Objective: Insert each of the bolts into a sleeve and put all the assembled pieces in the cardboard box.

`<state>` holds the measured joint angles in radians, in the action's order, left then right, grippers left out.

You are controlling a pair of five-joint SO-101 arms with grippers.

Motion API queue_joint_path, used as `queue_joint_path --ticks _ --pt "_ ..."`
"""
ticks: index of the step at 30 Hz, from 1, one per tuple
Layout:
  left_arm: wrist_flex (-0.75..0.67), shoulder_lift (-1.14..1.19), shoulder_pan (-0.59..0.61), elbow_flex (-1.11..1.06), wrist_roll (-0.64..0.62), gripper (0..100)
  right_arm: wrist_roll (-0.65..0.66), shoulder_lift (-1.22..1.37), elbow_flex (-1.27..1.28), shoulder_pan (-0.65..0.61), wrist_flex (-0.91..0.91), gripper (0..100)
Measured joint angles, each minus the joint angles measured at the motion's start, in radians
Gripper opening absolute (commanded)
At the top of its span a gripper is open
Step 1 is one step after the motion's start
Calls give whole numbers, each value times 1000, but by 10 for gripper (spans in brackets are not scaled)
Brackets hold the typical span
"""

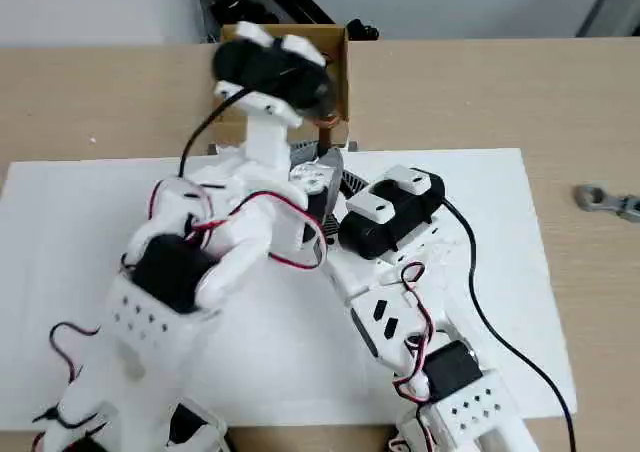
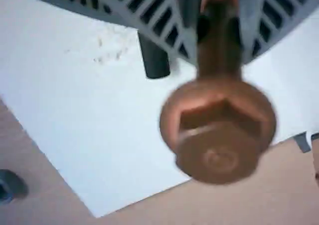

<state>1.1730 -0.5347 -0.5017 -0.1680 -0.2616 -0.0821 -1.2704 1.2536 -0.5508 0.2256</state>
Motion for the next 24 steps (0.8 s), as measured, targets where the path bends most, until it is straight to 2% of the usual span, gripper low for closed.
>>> queue_joint_path --ticks 13,19,24 --pt "12 41 -2 37 0 13 -2 0 0 3 0 4" --pt "107 37 8 89 -3 152 -2 -2 0 -2 2 4" --pt "138 14 6 94 -25 167 0 0 2 -3 3 4"
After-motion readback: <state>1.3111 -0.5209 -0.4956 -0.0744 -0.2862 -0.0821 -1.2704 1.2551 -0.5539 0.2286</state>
